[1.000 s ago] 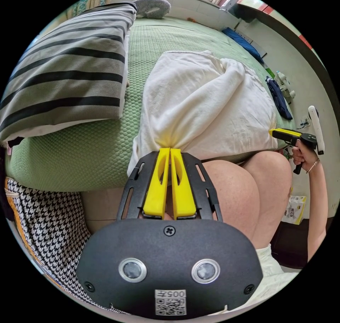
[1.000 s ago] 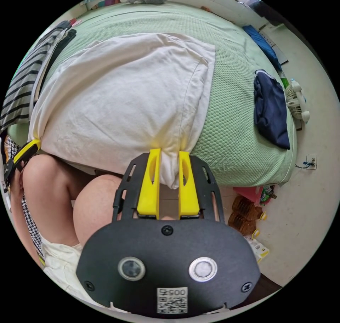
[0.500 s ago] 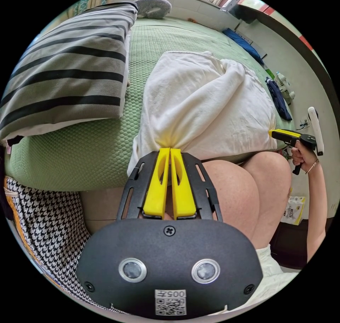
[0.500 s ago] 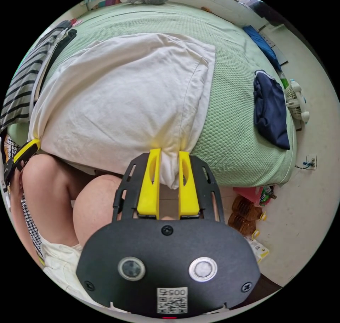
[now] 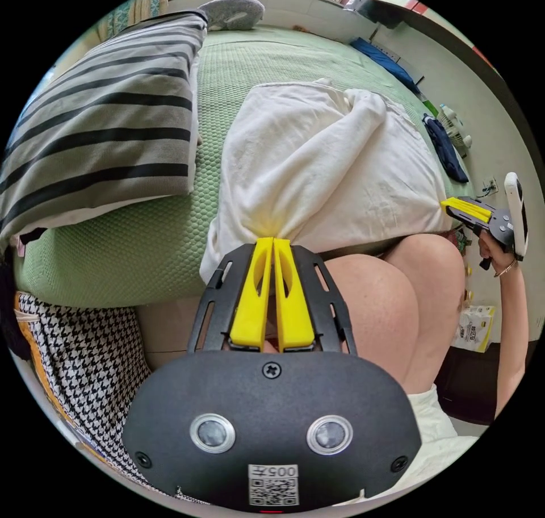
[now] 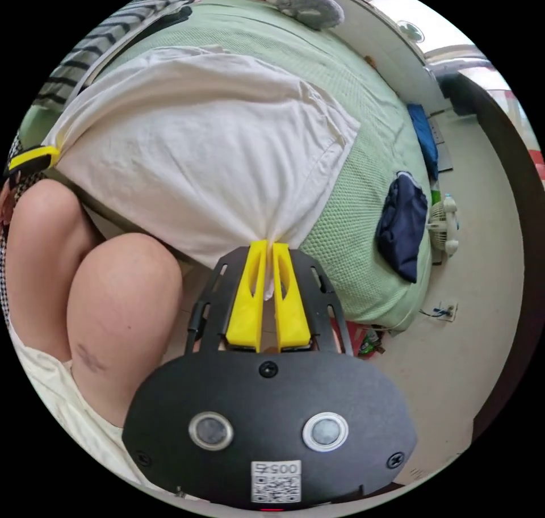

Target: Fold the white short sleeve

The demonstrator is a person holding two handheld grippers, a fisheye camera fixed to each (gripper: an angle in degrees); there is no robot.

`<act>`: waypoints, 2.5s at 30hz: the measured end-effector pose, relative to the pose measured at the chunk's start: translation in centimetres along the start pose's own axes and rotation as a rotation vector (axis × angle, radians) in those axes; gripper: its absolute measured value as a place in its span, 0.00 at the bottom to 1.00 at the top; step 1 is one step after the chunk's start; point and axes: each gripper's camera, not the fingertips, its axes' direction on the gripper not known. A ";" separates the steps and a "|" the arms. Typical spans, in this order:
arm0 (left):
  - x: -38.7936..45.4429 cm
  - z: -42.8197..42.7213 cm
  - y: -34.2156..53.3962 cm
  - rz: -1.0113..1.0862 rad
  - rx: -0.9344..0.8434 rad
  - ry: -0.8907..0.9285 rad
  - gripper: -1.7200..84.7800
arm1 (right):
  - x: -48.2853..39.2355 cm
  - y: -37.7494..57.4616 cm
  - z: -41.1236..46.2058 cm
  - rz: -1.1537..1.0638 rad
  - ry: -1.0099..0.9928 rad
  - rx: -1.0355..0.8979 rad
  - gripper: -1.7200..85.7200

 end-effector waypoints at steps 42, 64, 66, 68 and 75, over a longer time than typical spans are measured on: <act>12.0 3.3 -16.5 0.326 0.102 -0.081 0.09 | 5.6 -7.2 1.2 0.104 -0.089 -0.064 0.01; 6.0 -2.8 -18.6 0.083 0.147 -0.139 0.10 | 0.9 -19.6 -12.1 0.102 0.057 0.180 0.03; 6.0 -2.5 -18.0 0.150 0.105 -0.125 0.13 | -1.1 -17.7 -10.9 0.040 -0.053 0.174 0.03; 6.4 -2.1 -17.6 0.190 0.066 -0.142 0.14 | -2.4 -16.6 -9.9 0.012 -0.067 0.143 0.03; 8.5 0.2 -16.7 0.206 0.019 -0.324 0.09 | -4.2 -13.9 -8.7 -0.037 -0.117 0.097 0.01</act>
